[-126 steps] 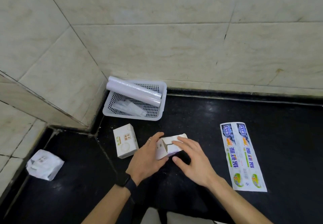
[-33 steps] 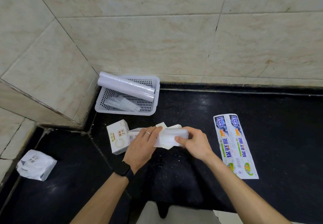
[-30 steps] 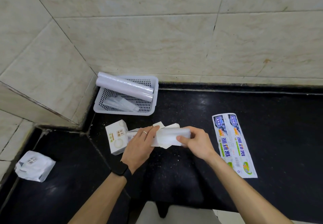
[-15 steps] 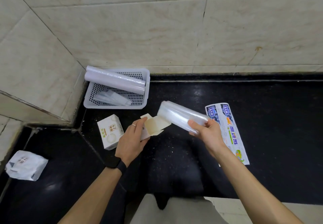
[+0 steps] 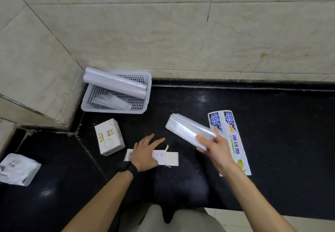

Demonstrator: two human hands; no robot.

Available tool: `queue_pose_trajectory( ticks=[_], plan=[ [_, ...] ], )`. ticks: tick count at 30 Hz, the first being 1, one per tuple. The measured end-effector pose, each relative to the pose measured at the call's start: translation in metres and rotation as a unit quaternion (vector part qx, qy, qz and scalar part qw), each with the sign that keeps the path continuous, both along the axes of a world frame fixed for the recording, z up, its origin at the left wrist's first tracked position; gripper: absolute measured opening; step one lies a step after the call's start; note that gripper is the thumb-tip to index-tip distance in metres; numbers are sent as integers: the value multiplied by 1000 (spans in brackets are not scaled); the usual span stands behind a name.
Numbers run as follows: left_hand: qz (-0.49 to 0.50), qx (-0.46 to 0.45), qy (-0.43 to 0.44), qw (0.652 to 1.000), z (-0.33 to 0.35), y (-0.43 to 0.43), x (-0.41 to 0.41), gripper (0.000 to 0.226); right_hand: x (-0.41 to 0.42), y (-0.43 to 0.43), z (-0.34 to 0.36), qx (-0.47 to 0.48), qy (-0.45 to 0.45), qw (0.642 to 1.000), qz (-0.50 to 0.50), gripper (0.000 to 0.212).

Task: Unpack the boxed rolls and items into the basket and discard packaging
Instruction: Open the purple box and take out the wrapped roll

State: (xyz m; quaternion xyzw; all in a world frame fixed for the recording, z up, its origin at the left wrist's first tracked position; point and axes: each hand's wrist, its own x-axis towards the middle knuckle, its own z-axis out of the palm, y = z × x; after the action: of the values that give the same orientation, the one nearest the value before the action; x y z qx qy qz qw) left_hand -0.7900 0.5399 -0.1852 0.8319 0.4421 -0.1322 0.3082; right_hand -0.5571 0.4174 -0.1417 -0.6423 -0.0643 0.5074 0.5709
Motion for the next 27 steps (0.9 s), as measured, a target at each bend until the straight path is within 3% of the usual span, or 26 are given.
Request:
queue_pose_trajectory(
  ticks=[1,3,5,6,11,16,20,23,25,27],
  plan=[
    [86,-34,-90,992,8,1,2,76,0,0,-1,-4,2,1000,7,24],
    [267,-147,-257,917,33,3,11,49,-3,1,-2,-13,6,999,32,26],
    [354,-245,-330,840,56,6,20,35,-9,4,-2,-14,15,998,65,27],
    [355,-269,-339,828,66,6,24,41,-12,6,-1,-12,19,996,85,26],
    [310,-260,-320,857,76,-5,31,56,-31,25,7,13,37,985,169,30],
    [383,-256,-360,811,77,-10,26,42,-43,45,12,6,32,980,196,39],
    [360,-224,-361,830,81,-7,17,36,-49,53,14,13,-35,975,220,42],
    [387,-188,-356,830,83,-1,5,33,-54,59,14,36,-151,968,197,63],
    [416,-176,-356,818,86,4,-5,33,-60,62,15,75,-327,918,210,77],
    [426,-170,-352,815,88,9,-16,34,-68,68,13,122,-551,780,269,73]
  ],
)
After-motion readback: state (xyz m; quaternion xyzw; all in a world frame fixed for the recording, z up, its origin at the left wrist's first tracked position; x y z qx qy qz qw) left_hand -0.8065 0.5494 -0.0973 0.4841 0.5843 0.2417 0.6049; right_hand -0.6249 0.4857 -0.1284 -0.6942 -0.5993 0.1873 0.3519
